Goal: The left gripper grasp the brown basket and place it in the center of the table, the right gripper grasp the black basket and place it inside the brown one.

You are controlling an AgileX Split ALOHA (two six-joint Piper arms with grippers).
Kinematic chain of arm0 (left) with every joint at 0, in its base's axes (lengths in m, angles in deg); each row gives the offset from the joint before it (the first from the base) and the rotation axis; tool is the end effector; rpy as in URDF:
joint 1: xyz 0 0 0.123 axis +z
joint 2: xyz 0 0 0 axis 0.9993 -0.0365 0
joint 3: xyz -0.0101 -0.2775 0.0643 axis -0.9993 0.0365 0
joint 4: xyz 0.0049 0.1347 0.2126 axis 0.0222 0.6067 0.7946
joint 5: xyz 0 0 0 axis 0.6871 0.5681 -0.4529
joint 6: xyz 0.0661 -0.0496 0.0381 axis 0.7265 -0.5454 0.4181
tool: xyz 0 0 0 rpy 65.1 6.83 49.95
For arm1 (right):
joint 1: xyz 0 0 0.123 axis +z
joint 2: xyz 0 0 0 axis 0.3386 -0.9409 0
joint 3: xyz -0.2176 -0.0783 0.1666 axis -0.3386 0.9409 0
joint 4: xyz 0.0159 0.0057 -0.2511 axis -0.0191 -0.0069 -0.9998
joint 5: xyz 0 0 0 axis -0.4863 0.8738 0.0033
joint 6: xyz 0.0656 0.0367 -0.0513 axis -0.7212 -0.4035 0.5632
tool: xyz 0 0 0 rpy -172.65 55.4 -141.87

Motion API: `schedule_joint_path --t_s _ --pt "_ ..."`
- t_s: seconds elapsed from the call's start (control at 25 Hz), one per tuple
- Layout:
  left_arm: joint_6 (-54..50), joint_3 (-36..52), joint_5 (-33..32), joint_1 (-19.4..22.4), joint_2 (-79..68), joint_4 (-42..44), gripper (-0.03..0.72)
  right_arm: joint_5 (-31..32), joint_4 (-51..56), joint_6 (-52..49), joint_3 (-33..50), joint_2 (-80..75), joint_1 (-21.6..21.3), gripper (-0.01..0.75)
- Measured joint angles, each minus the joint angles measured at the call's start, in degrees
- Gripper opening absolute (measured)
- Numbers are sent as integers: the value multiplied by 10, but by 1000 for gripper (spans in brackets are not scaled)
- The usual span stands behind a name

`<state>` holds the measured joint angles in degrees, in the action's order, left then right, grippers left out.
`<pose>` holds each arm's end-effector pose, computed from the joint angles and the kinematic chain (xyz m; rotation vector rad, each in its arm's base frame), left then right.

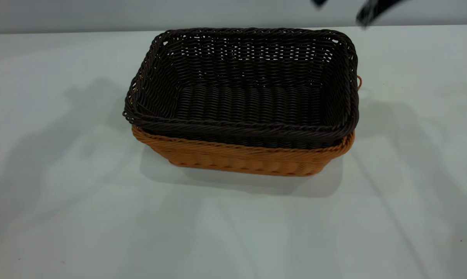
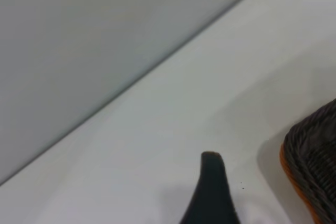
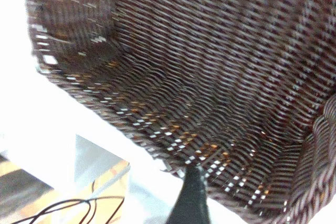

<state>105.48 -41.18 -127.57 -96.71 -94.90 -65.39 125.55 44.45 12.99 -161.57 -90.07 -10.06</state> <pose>0.4016 -0.0791 0.3557 0.7299 2.1056 -0.0593 0.4039 0.1188 0.2140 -0.3935 2.9217 0.8636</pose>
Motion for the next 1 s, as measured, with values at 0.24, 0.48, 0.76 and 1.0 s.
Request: schedule_joint_path --t_s 0.24,0.48,0.76,1.0 --pt "-78 0 -71 0 98 26 527 10 -37 -16 0 132 0 554" --pt "-215 0 -180 0 184 98 527 22 -85 -31 0 315 0 554" --pt "-357 -1 -283 0 244 222 527 32 -93 -31 40 540 0 553" --pt "-379 53 -283 0 282 229 527 38 -100 -31 220 714 0 553"
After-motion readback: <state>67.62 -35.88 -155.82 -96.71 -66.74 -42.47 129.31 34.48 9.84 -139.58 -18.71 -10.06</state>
